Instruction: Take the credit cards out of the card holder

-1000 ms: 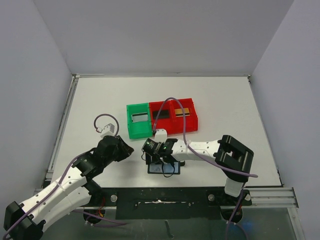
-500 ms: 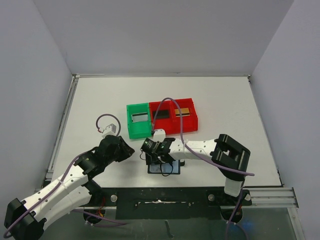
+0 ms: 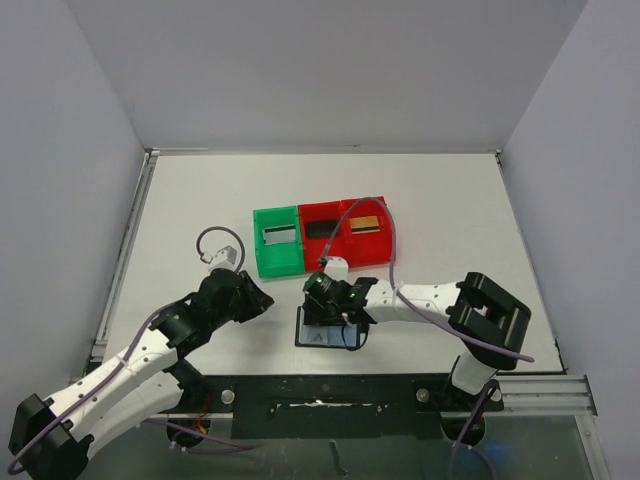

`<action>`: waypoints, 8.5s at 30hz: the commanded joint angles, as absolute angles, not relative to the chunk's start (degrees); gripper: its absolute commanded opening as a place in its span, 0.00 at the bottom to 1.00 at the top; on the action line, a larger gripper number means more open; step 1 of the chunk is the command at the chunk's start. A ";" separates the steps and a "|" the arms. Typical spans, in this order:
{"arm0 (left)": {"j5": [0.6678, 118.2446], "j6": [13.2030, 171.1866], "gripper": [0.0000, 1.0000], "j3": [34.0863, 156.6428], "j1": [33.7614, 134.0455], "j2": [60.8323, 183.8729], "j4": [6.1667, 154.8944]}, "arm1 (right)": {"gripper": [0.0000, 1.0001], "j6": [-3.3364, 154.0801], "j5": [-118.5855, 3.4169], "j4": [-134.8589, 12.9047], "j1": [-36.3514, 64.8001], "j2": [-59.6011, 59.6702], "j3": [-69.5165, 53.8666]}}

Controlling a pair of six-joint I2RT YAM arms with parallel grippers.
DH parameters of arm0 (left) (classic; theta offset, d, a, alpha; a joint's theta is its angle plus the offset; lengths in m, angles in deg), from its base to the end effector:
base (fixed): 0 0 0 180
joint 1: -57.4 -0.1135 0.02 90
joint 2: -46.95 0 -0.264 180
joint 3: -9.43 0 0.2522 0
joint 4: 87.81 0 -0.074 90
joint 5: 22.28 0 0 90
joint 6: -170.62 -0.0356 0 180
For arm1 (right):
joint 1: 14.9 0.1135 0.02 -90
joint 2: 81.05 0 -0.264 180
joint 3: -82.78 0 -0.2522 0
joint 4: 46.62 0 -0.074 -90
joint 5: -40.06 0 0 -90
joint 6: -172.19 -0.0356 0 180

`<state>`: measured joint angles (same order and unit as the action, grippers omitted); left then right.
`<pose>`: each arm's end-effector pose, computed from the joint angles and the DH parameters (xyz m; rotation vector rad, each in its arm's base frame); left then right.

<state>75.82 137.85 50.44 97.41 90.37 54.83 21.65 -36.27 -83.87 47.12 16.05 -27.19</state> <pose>0.1290 -0.1017 0.2145 -0.4316 2.3264 -0.7211 0.1596 0.2824 0.1628 0.0388 2.6956 0.3834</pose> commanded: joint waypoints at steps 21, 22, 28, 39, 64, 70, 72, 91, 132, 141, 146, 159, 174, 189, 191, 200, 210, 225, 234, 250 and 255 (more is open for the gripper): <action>76.50 140.23 0.22 49.19 97.67 88.76 58.23 | 0.71 20.79 -30.24 -91.83 50.12 21.70 -21.54; 77.42 140.59 0.22 49.29 97.62 87.72 57.47 | 0.71 20.90 -29.69 -93.39 50.55 22.92 -20.22; 80.77 141.90 0.22 49.11 97.57 82.87 54.44 | 0.59 21.52 -29.11 -94.87 51.16 24.98 -17.98; 74.77 139.18 0.23 48.36 97.57 86.01 60.96 | 0.54 20.96 -44.95 -68.41 44.93 13.97 -36.08; 56.16 140.06 0.30 38.25 104.01 101.79 88.74 | 0.57 16.94 -53.61 -55.68 40.87 13.04 -44.92; 59.42 140.88 0.27 37.84 104.07 103.38 86.16 | 0.57 16.67 -54.50 -54.05 40.16 12.55 -46.17; 60.34 141.35 0.26 37.59 104.15 103.29 85.47 | 0.57 16.44 -54.94 -53.18 39.88 12.47 -46.74; 64.02 141.07 0.23 38.57 104.16 102.29 82.52 | 0.51 14.87 -57.97 -45.86 37.94 10.71 -51.59; 59.13 136.92 0.35 43.23 104.51 106.06 86.05 | 0.47 10.69 -63.02 -30.56 34.58 9.76 -59.55; 58.32 136.20 0.37 42.79 104.51 104.86 87.65 | 0.47 11.35 -62.25 -32.94 34.50 8.35 -59.28; 58.07 134.23 0.37 44.58 105.28 109.64 86.55 | 0.47 11.53 -62.29 -33.00 34.31 8.08 -59.27; 62.70 134.55 0.27 43.93 105.91 110.24 82.48 | 0.47 11.25 -62.77 -31.73 33.88 7.57 -59.99; 67.52 133.85 0.23 44.40 106.27 111.61 75.65 | 0.47 10.45 -64.33 -27.96 33.00 7.90 -61.83; 69.21 133.43 0.23 44.59 106.22 112.54 73.33 | 0.47 9.69 -65.07 -25.95 32.46 7.81 -63.54; 69.89 133.74 0.23 45.10 106.27 111.94 72.28 | 0.46 9.72 -65.06 -26.00 32.47 7.82 -63.55; 68.79 134.52 0.41 50.11 106.24 102.79 71.43 | 0.46 9.60 -65.15 -25.84 32.12 8.42 -62.81; 55.54 136.20 0.43 48.26 106.82 109.84 85.07 | 0.47 9.50 -65.12 -25.77 31.94 8.36 -62.72; 57.05 137.92 0.17 49.04 108.24 119.25 89.41 | 0.54 11.01 -65.41 -26.25 31.85 5.64 -62.00; 56.78 137.63 0.18 49.50 108.31 119.78 90.06 | 0.70 16.66 -58.76 -42.76 32.36 -5.35 -56.98; 53.26 133.97 0.43 58.52 112.71 125.56 89.35 | 0.69 10.43 -41.00 -68.48 32.78 -27.47 -61.00; 57.38 134.03 0.46 56.96 112.36 121.71 86.09 | 0.60 10.60 -42.06 -67.83 32.85 -30.18 -61.58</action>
